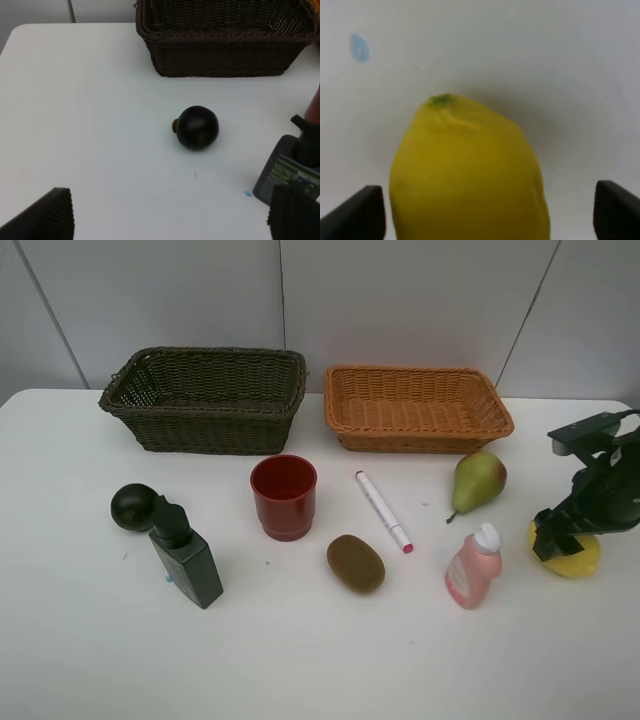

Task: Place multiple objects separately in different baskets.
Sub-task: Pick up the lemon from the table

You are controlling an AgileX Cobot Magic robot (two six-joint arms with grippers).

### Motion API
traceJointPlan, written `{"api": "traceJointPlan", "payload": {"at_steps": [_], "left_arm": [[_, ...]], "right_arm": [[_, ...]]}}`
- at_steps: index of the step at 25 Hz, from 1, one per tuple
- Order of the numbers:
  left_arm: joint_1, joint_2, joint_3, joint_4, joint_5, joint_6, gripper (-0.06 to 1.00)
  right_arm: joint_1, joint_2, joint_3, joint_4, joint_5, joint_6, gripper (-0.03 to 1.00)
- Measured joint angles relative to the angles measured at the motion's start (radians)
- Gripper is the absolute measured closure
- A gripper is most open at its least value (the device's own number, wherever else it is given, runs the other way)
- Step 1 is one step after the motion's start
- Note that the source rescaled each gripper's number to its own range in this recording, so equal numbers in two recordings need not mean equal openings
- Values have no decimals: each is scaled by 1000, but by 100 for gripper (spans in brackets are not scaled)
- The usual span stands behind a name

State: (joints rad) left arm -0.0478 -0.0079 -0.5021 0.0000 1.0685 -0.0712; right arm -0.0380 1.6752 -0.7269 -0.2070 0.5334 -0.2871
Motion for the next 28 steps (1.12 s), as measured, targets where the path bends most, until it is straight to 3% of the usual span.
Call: {"api": "traceJointPlan", "payload": {"at_steps": [13, 17, 20, 28], "left_arm": [[0, 0, 0, 0, 0, 0, -6], [0, 0, 0, 0, 0, 0, -6], [0, 0, 0, 0, 0, 0, -6], [0, 0, 0, 0, 0, 0, -6]], "right_arm": [[0, 89, -1, 18, -21, 0, 9], [0, 89, -1, 18, -22, 0, 20], [0, 89, -1, 18, -22, 0, 41], [0, 89, -17, 19, -2, 0, 40]]}}
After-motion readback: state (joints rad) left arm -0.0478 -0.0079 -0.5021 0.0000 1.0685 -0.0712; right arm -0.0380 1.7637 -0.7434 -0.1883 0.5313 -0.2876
